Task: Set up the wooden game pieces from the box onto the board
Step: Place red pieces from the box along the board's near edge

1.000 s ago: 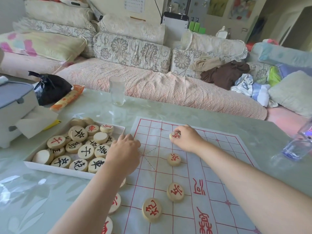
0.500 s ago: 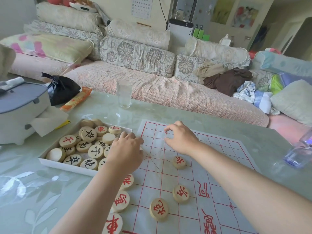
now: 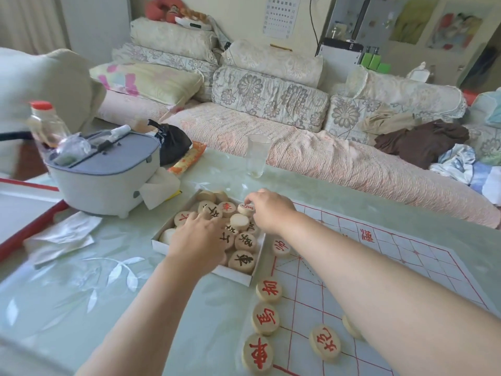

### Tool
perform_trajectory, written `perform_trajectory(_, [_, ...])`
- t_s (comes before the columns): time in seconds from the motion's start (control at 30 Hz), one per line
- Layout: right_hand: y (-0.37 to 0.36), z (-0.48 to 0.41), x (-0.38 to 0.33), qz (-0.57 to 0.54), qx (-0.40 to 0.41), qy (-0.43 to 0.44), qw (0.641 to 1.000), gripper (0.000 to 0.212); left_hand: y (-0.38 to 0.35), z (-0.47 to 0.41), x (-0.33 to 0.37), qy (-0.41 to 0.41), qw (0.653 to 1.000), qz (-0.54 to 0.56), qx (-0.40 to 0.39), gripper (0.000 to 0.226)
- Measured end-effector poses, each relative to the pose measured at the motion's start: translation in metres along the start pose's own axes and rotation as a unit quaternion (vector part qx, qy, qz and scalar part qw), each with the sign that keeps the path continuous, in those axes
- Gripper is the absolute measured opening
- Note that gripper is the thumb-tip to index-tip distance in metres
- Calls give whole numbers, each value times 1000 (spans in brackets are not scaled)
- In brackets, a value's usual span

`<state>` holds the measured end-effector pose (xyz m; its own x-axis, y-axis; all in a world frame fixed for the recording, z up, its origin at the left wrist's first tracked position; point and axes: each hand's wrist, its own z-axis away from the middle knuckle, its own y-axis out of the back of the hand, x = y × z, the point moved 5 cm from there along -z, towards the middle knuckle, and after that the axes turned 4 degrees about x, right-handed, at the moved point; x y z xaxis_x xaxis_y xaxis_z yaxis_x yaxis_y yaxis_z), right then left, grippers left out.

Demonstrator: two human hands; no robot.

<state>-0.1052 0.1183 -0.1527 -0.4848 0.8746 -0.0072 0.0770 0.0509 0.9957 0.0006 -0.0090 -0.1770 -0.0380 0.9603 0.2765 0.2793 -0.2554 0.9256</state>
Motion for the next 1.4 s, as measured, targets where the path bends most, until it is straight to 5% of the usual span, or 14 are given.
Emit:
perform_trajectory(0.27, [-13, -13, -6, 4, 54, 3, 999, 20, 2, 5, -8, 21, 999, 25, -22, 40])
perform_trajectory(0.47, [8, 4, -21, -177, 202, 75, 960, 16, 18, -4, 2, 59, 975, 209, 50, 43])
perform_trajectory(0.67, [21, 29, -54, -303, 230, 143, 914, 21, 23, -5, -16, 206, 868, 446, 72, 42])
perform_trajectory(0.83, [35, 29, -70, -327, 236, 143, 904, 21, 38, 3, -35, 245, 785, 562, 94, 45])
perform_trajectory(0.97, [22, 12, -86, -246, 136, 99, 955, 49, 49, 12, -63, 276, 810, 493, 158, 42])
perform_trajectory(1.23, [-9, -17, -107, -140, -18, 57, 988, 50, 48, 17, -87, 255, 859, 431, 108, 47])
perform_trajectory(1.4, [-21, -25, -119, -114, -27, 56, 992, 53, 50, 15, -90, 249, 889, 368, 115, 45])
